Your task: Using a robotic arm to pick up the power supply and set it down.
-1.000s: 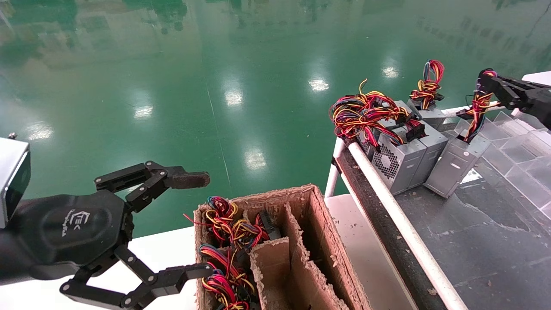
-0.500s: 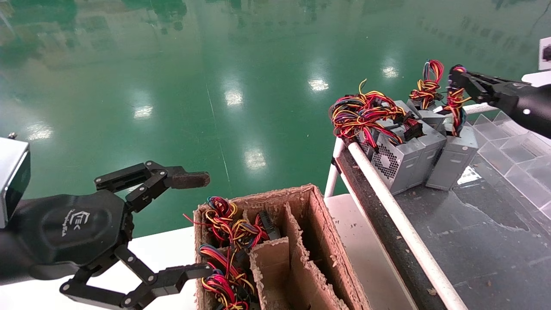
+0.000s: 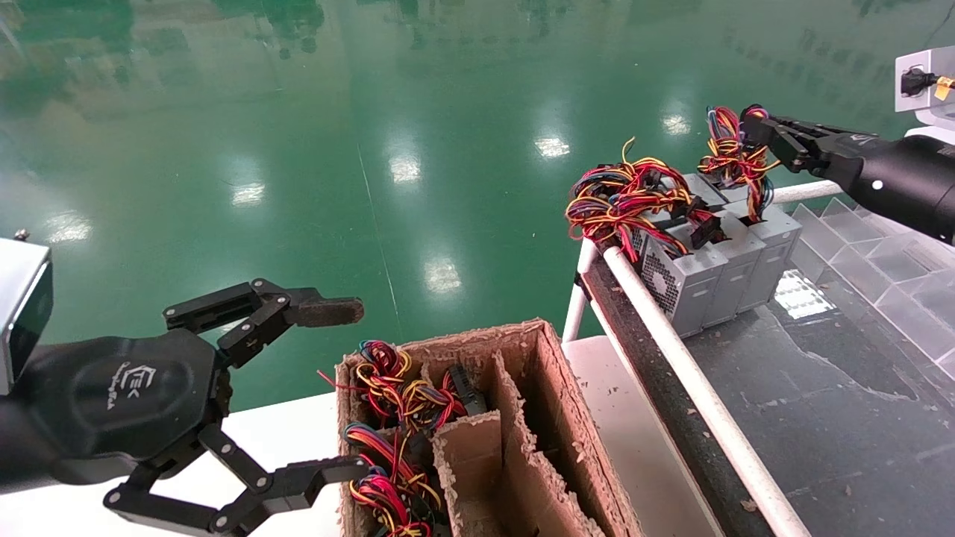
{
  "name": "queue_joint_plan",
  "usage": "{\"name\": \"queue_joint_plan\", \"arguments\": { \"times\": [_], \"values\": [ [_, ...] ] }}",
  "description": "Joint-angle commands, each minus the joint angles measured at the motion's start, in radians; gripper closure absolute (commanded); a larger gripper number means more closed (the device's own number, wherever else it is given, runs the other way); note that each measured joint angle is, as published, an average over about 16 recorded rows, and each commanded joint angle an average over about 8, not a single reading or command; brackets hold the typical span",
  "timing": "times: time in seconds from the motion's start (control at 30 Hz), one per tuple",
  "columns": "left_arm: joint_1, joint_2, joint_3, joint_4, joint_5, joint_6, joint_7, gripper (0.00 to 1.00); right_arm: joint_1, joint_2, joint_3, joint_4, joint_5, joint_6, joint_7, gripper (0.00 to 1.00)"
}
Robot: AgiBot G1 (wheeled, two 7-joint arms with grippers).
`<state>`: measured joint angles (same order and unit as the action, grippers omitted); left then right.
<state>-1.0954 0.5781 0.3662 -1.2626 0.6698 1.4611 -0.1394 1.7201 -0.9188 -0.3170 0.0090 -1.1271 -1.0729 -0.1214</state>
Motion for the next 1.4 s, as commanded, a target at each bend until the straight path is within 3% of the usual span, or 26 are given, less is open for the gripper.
{"name": "queue_joint_plan", "arguments": {
  "times": [0.03, 0.13, 0.17, 0.37, 0.43, 0.77, 1.4],
  "values": [
    [0.000, 0.000, 0.000, 0.000, 0.000, 0.000, 0.000, 0.00, -0.001, 0.000, -0.001, 0.000, -0.001, -0.014, 0.001, 1.00],
    [0.000, 0.000, 0.000, 0.000, 0.000, 0.000, 0.000, 0.00, -0.004, 0.004, -0.002, -0.002, -0.002, -0.020, 0.000, 0.99],
    [0.000, 0.000, 0.000, 0.000, 0.000, 0.000, 0.000, 0.00, -0.005, 0.006, -0.002, -0.003, -0.002, -0.019, -0.001, 0.94],
    [0.000, 0.000, 0.000, 0.000, 0.000, 0.000, 0.000, 0.00, -0.006, 0.009, 0.000, -0.013, 0.000, 0.011, -0.001, 0.20],
    [0.000, 0.000, 0.000, 0.000, 0.000, 0.000, 0.000, 0.00, -0.006, 0.009, 0.001, -0.016, 0.001, 0.021, 0.000, 0.01],
    [0.000, 0.000, 0.000, 0.000, 0.000, 0.000, 0.000, 0.00, -0.010, 0.014, 0.002, -0.011, 0.003, 0.043, -0.009, 0.00],
    [0.000, 0.000, 0.000, 0.000, 0.000, 0.000, 0.000, 0.00, -0.015, 0.067, 0.013, 0.001, 0.019, -0.041, -0.035, 0.00]
  ]
}}
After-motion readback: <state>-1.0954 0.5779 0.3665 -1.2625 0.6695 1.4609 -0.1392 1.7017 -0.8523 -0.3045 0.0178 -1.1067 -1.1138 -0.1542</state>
